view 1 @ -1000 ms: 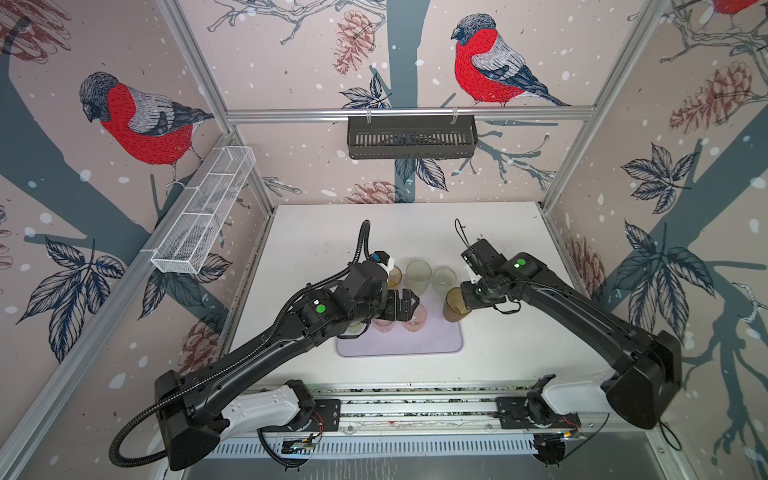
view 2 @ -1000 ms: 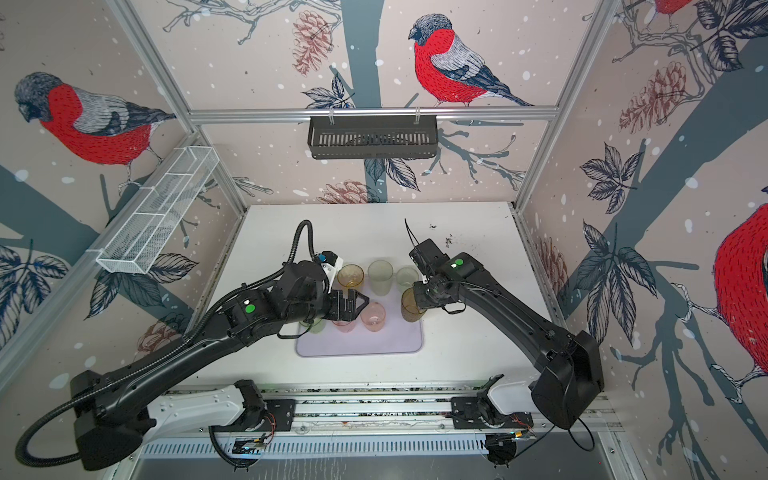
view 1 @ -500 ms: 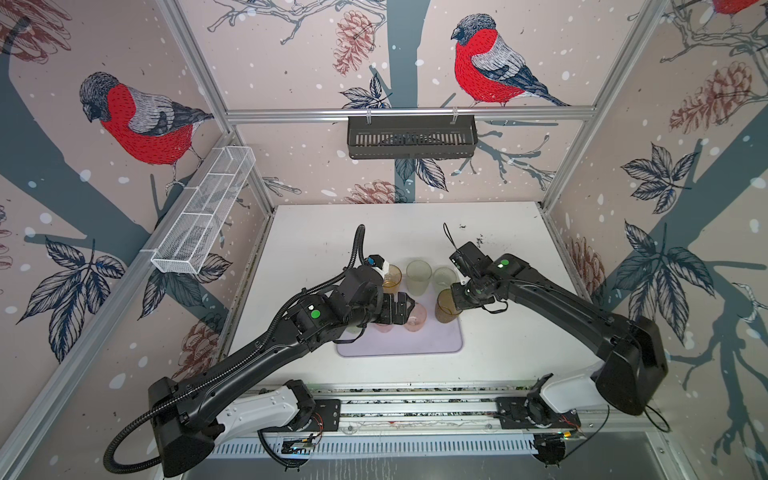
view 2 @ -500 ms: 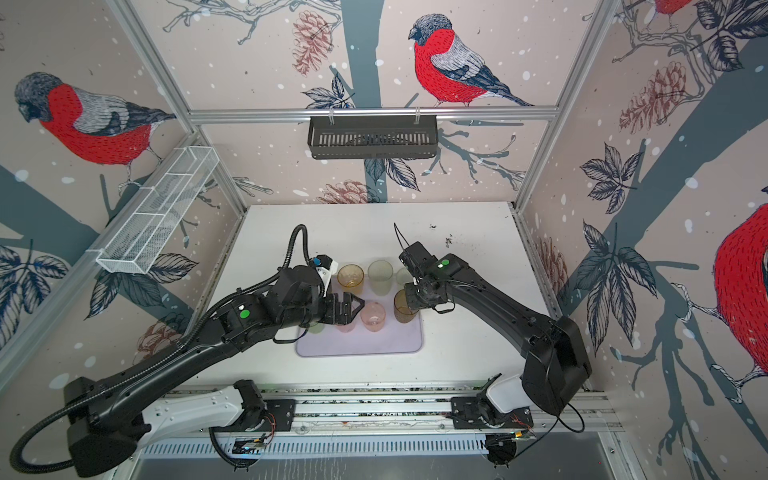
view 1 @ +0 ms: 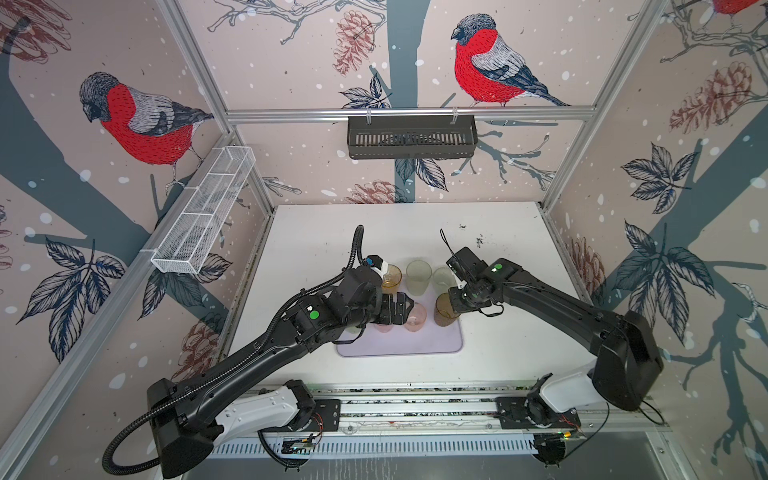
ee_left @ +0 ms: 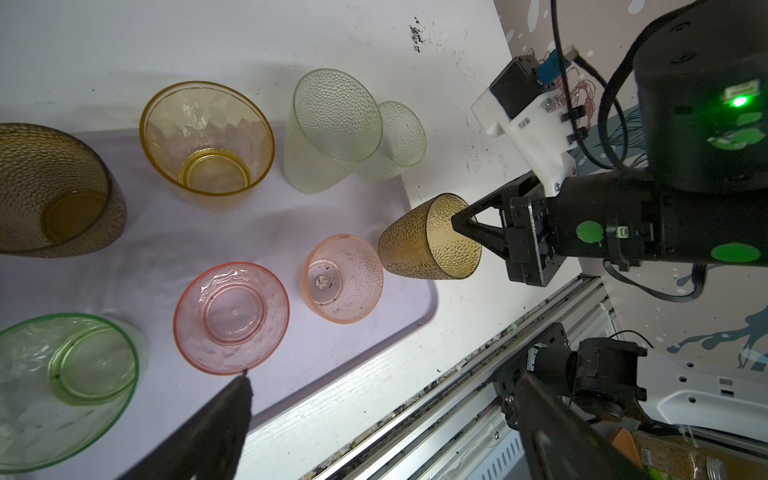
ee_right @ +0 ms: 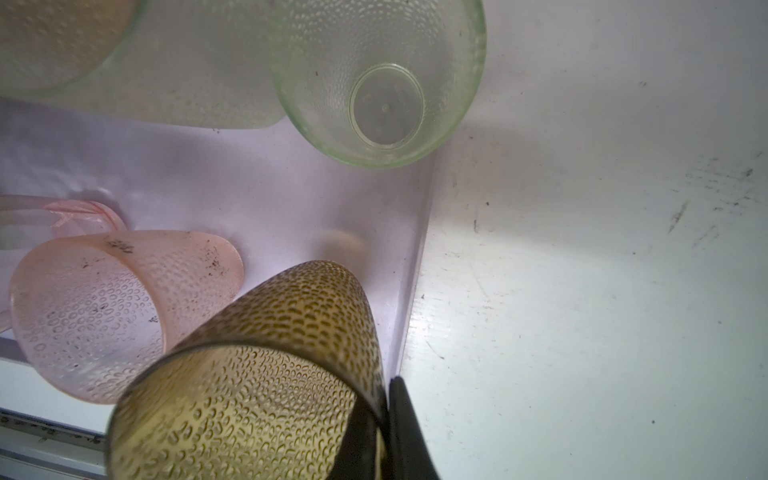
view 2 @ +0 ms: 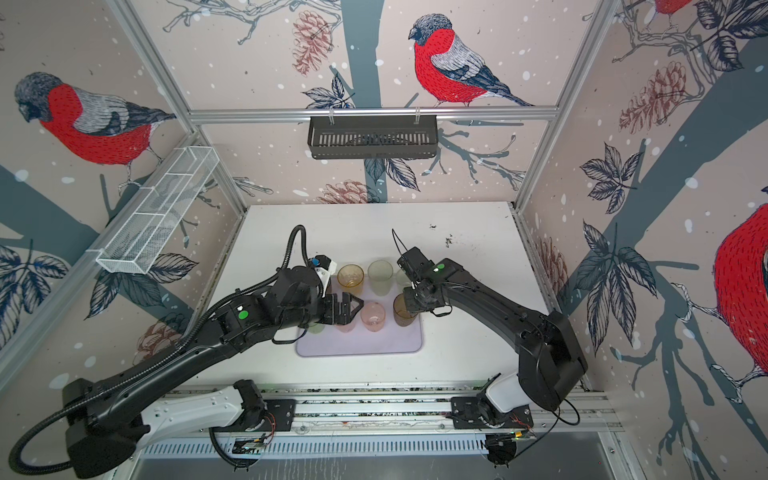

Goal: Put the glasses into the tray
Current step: 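Lower the olive-brown glass with the right gripper onto the tray's near corner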

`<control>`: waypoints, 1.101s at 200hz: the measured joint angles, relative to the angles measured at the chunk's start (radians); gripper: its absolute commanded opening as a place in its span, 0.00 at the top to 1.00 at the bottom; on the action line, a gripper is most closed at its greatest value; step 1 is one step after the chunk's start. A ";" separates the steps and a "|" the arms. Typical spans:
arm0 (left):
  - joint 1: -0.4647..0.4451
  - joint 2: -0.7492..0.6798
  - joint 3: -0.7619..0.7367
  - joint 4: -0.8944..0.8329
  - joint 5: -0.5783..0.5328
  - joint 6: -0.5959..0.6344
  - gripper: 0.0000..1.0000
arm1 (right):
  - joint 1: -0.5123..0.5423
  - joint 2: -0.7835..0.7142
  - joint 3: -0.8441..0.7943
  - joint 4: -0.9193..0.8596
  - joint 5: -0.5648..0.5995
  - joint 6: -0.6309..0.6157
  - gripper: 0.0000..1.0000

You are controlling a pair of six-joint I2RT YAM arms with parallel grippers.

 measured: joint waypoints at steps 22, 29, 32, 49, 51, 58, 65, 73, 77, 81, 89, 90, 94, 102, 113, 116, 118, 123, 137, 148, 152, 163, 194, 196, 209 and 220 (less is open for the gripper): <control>0.000 0.000 0.000 -0.001 -0.002 -0.002 0.02 | 0.002 0.005 -0.011 0.011 0.001 0.000 0.98; 0.000 -0.001 0.000 -0.001 -0.002 -0.005 0.02 | 0.002 0.006 -0.014 0.013 0.002 0.000 0.98; 0.000 -0.002 0.000 -0.002 -0.002 -0.009 0.02 | 0.003 0.006 -0.016 0.014 0.002 0.000 0.98; 0.000 -0.004 -0.001 -0.002 -0.002 -0.009 0.02 | 0.005 0.010 -0.023 0.021 0.003 0.000 0.98; 0.000 -0.005 -0.001 -0.002 -0.002 -0.009 0.02 | 0.005 0.010 -0.023 0.021 0.003 0.000 0.98; 0.000 -0.005 -0.002 -0.004 -0.002 -0.009 0.02 | 0.005 0.011 -0.026 0.022 0.003 0.000 0.98; 0.000 -0.007 -0.003 -0.006 -0.002 -0.010 0.02 | 0.005 0.011 -0.027 0.023 0.004 0.000 0.98; 0.000 -0.008 -0.004 -0.012 -0.002 -0.011 0.02 | 0.006 0.011 -0.031 0.027 0.006 0.000 0.98; 0.000 -0.008 -0.005 -0.016 -0.002 -0.011 0.02 | 0.006 0.011 -0.032 0.029 0.008 0.000 0.97; 0.000 -0.008 -0.005 -0.018 -0.002 -0.012 0.02 | 0.006 0.012 -0.033 0.032 0.008 0.000 0.97; 0.000 -0.008 -0.005 -0.021 -0.002 -0.012 0.02 | 0.006 0.013 -0.036 0.036 0.010 0.001 0.97; 0.000 -0.008 -0.005 -0.022 -0.002 -0.012 0.02 | 0.006 0.013 -0.036 0.037 0.010 0.001 0.97; 0.000 -0.008 -0.005 -0.023 -0.002 -0.013 0.02 | 0.006 0.013 -0.037 0.038 0.011 0.001 0.97; 0.000 -0.008 -0.005 -0.023 -0.002 -0.013 0.02 | 0.007 0.014 -0.039 0.039 0.011 0.006 0.97; 0.000 -0.008 -0.005 -0.023 -0.002 -0.015 0.02 | 0.008 0.018 -0.039 0.040 0.014 0.014 0.97; 0.000 -0.008 -0.005 -0.023 -0.002 -0.015 0.02 | 0.008 0.018 -0.039 0.040 0.014 0.014 0.97; 0.000 -0.008 -0.005 -0.023 -0.002 -0.015 0.02 | 0.009 0.019 -0.039 0.041 0.014 0.014 0.97; 0.000 -0.008 -0.005 -0.023 -0.002 -0.015 0.02 | 0.010 0.020 -0.040 0.042 0.014 0.014 0.97; 0.000 -0.008 -0.005 -0.023 -0.002 -0.015 0.02 | 0.013 0.023 -0.041 0.042 0.018 0.014 0.97; 0.000 -0.008 -0.005 -0.023 -0.002 -0.015 0.02 | 0.013 0.023 -0.044 0.042 0.018 0.015 0.97; 0.000 -0.008 -0.005 -0.023 -0.002 -0.015 0.02 | 0.014 0.023 -0.045 0.042 0.019 0.015 0.96; 0.000 -0.007 -0.005 -0.023 -0.003 -0.015 0.02 | 0.014 0.024 -0.047 0.042 0.023 0.015 0.96; 0.000 -0.007 -0.006 -0.023 -0.003 -0.015 0.02 | 0.019 0.024 -0.048 0.042 0.026 0.018 0.96; 0.000 -0.007 -0.007 -0.024 -0.003 -0.015 0.02 | 0.019 0.024 -0.048 0.042 0.026 0.018 0.95; 0.000 -0.007 -0.007 -0.024 -0.003 -0.015 0.02 | 0.019 0.024 -0.048 0.042 0.027 0.018 0.95; 0.000 -0.007 -0.007 -0.024 -0.003 -0.015 0.02 | 0.019 0.024 -0.048 0.042 0.029 0.018 0.95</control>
